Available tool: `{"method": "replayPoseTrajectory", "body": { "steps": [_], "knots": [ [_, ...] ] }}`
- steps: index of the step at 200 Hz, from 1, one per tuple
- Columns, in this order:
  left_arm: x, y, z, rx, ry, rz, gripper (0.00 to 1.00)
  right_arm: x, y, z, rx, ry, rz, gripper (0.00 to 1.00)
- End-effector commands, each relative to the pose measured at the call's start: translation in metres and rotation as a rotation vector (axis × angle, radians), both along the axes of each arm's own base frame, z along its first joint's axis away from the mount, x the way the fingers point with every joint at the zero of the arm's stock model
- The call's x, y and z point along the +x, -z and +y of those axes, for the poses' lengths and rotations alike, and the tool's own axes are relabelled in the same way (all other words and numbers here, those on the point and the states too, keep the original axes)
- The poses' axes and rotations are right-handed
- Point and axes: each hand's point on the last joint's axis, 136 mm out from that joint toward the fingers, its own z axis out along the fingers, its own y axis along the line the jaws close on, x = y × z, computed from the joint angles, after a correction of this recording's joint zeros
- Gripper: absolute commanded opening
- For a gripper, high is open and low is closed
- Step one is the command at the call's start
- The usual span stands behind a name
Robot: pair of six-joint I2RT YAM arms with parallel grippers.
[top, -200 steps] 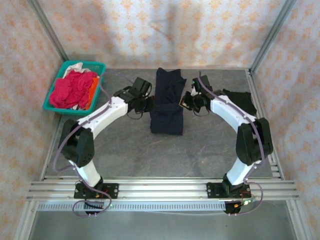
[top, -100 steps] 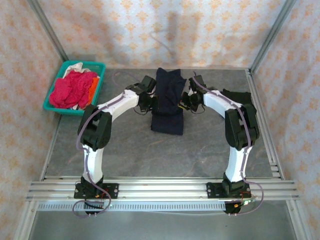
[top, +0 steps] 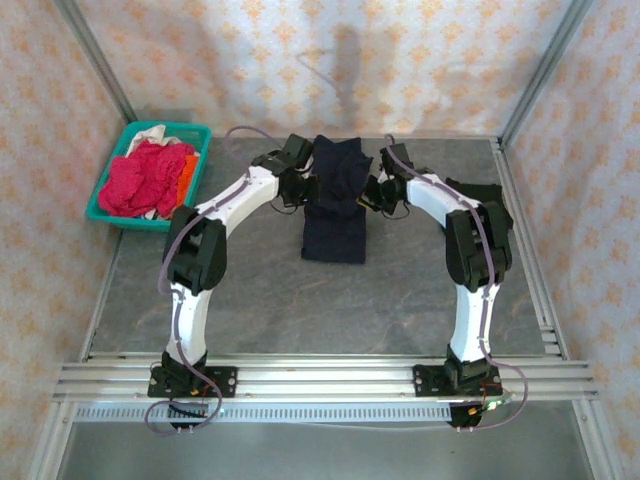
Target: Fold and stack the t-shirts
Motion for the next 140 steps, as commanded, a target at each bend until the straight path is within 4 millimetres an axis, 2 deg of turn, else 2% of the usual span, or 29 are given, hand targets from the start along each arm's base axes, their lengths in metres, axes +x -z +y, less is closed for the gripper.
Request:
{"method": "replayPoseTrajectory", "body": {
  "steps": [1,12,16,37,45,68,83,87,98,140],
  "knots": [
    [-0.004,0.016,0.005,0.013,-0.004,0.067,0.15,0.009,-0.006,-0.001,0.002,0.007,-0.029,0.18],
    [-0.005,0.016,0.006,0.013,-0.012,0.072,0.47,0.009,-0.012,-0.002,0.006,0.008,-0.038,0.31],
    [-0.005,0.015,0.005,0.010,-0.012,0.072,0.54,0.009,-0.015,-0.002,0.009,0.007,-0.047,0.34],
    [-0.006,0.003,0.011,0.018,-0.035,0.038,0.68,0.006,-0.040,-0.003,0.015,0.005,-0.109,0.44],
    [-0.006,-0.006,0.015,0.027,-0.048,0.014,0.76,0.003,-0.049,-0.003,0.023,0.002,-0.133,0.48],
    [-0.013,-0.030,0.031,0.058,-0.088,-0.058,0.99,-0.015,-0.056,0.003,-0.010,-0.026,-0.166,0.50],
    [-0.022,-0.034,0.043,0.085,-0.114,-0.085,1.00,-0.027,-0.053,0.013,-0.055,-0.058,-0.177,0.50],
    [-0.026,-0.044,0.047,0.083,-0.120,-0.108,1.00,-0.030,-0.050,0.017,-0.056,-0.068,-0.175,0.50],
    [-0.037,-0.045,0.054,0.074,-0.157,-0.116,1.00,-0.035,-0.045,0.031,-0.034,-0.085,-0.166,0.49],
    [-0.087,-0.031,0.081,0.075,-0.206,-0.115,1.00,-0.046,-0.014,0.092,-0.002,-0.178,-0.114,0.45]
  ]
}}
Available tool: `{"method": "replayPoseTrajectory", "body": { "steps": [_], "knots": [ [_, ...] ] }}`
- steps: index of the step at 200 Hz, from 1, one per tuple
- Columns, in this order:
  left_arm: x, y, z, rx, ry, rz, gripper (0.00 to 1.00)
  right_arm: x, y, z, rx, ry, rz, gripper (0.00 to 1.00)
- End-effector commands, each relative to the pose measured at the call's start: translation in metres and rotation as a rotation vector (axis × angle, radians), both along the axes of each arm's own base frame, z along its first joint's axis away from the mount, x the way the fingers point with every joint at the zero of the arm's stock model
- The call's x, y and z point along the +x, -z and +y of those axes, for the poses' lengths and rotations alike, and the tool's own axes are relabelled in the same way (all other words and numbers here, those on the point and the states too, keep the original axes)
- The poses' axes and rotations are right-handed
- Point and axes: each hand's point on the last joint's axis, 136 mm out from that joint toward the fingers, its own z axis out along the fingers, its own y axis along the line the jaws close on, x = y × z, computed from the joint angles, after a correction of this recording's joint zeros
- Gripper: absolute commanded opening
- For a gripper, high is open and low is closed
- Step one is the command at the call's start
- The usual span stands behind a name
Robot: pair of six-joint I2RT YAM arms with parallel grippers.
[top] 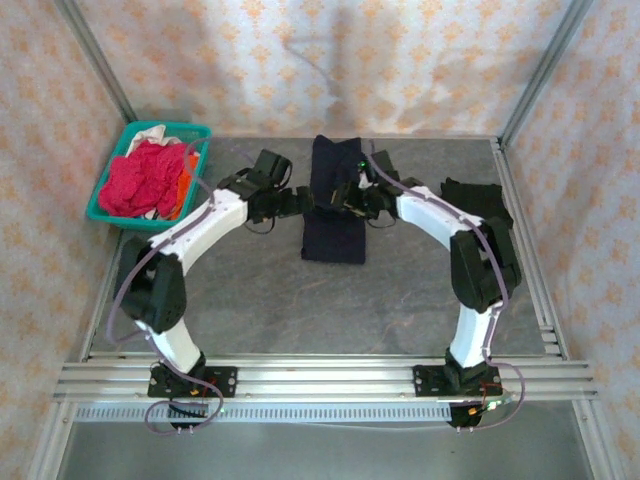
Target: Fold and stack the t-shirts
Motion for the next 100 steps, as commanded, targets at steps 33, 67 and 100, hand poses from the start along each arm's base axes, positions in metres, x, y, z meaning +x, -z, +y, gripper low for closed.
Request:
{"method": "replayPoseTrajectory", "body": {
  "steps": [33,67,100],
  "knots": [
    [-0.038,0.023,0.032,0.024,-0.090,0.002,1.00,0.016,0.050,0.037,-0.014,-0.022,0.069,0.42],
    [-0.042,0.030,0.029,0.004,-0.074,0.017,1.00,0.049,0.054,0.022,-0.036,0.020,0.065,0.42],
    [-0.040,0.035,0.021,-0.019,-0.052,0.031,1.00,0.082,0.049,0.006,-0.048,0.044,0.060,0.42]
  ]
}}
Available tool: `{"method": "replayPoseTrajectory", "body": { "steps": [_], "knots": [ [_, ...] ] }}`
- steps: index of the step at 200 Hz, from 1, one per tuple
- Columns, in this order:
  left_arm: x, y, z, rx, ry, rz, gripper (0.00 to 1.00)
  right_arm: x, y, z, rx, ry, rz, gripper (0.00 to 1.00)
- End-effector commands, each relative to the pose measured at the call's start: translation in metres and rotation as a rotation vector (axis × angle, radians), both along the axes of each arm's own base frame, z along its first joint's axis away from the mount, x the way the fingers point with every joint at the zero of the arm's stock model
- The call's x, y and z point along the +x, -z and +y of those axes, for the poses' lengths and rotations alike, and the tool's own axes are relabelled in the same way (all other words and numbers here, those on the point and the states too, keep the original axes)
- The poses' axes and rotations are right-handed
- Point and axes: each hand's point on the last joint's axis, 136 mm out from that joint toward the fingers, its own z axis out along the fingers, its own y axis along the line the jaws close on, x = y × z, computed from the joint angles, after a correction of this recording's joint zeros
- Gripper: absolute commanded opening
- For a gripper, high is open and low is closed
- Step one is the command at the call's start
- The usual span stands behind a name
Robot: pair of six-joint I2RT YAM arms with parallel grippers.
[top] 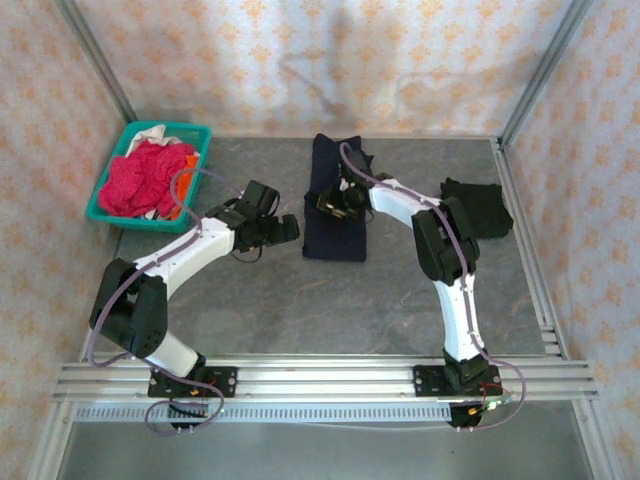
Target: Fold and stack the t-shirts
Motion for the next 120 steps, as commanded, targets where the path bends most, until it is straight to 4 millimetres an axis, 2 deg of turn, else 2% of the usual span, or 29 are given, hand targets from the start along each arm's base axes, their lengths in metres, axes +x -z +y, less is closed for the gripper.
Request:
{"method": "replayPoseTrajectory", "body": {
  "steps": [1,40,65,81,93,120],
  "knots": [
    [0.008,-0.005,-0.003,-0.034,-0.007,-0.028,1.00,0.026,-0.006,-0.018,-0.030,0.028,-0.016,0.42],
    [0.012,0.001,-0.010,-0.050,0.009,-0.013,1.00,0.061,-0.007,-0.032,-0.056,0.043,-0.006,0.42],
    [0.017,0.008,-0.024,-0.109,0.021,-0.008,1.00,0.070,-0.030,-0.040,-0.064,0.052,-0.038,0.43],
    [0.024,0.016,-0.036,-0.150,0.030,-0.003,1.00,0.060,-0.048,-0.048,-0.073,0.060,-0.076,0.45],
    [0.029,0.023,-0.044,-0.186,0.034,0.001,0.96,0.047,-0.057,-0.060,-0.082,0.088,-0.105,0.48],
    [0.037,0.034,-0.066,-0.275,0.060,0.016,0.82,-0.002,-0.059,-0.090,-0.059,0.146,-0.113,0.52]
  ]
}}
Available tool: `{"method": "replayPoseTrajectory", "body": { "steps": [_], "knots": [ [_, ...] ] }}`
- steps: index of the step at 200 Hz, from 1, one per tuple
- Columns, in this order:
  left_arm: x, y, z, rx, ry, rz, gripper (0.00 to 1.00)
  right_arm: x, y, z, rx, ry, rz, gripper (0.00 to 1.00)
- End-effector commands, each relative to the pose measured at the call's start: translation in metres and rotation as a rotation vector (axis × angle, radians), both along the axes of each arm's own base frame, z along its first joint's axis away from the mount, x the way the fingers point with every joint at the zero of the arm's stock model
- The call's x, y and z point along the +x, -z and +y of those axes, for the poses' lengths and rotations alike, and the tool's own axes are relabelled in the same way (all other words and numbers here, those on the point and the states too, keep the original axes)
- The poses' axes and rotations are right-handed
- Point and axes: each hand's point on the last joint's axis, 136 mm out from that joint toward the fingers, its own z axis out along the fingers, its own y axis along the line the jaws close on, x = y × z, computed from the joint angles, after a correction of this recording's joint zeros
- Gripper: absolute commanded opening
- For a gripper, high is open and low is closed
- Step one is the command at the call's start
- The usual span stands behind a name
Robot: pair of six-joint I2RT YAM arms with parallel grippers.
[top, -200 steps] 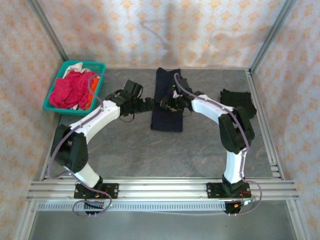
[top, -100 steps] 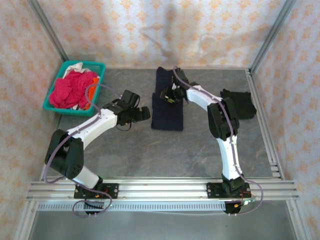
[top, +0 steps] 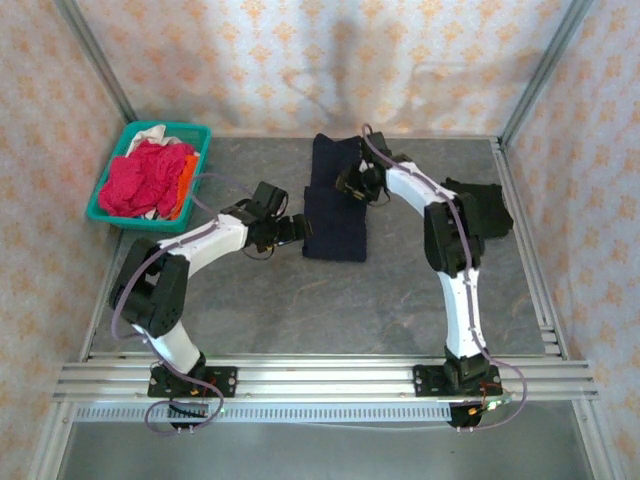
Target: Fold and stack the t-shirts
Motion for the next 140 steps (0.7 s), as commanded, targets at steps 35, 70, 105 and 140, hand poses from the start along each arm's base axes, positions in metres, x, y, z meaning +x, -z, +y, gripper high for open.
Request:
{"method": "replayPoseTrajectory", "body": {
  "steps": [35,70,105,140],
  "knots": [
    [0.009,0.009,-0.051,-0.125,0.082,0.003,0.73,-0.093,-0.025,-0.043,0.080,0.084,-0.061,0.52],
    [0.001,0.019,-0.056,-0.122,0.085,0.026,0.61,-0.144,0.010,-0.038,0.187,0.091,0.039,0.53],
    [-0.004,0.022,-0.051,-0.108,0.088,0.026,0.57,-0.166,0.026,-0.021,0.255,0.056,0.092,0.55],
    [-0.002,0.031,-0.059,-0.153,0.082,0.043,0.51,-0.161,0.036,-0.009,0.282,0.053,0.114,0.46]
  ]
}}
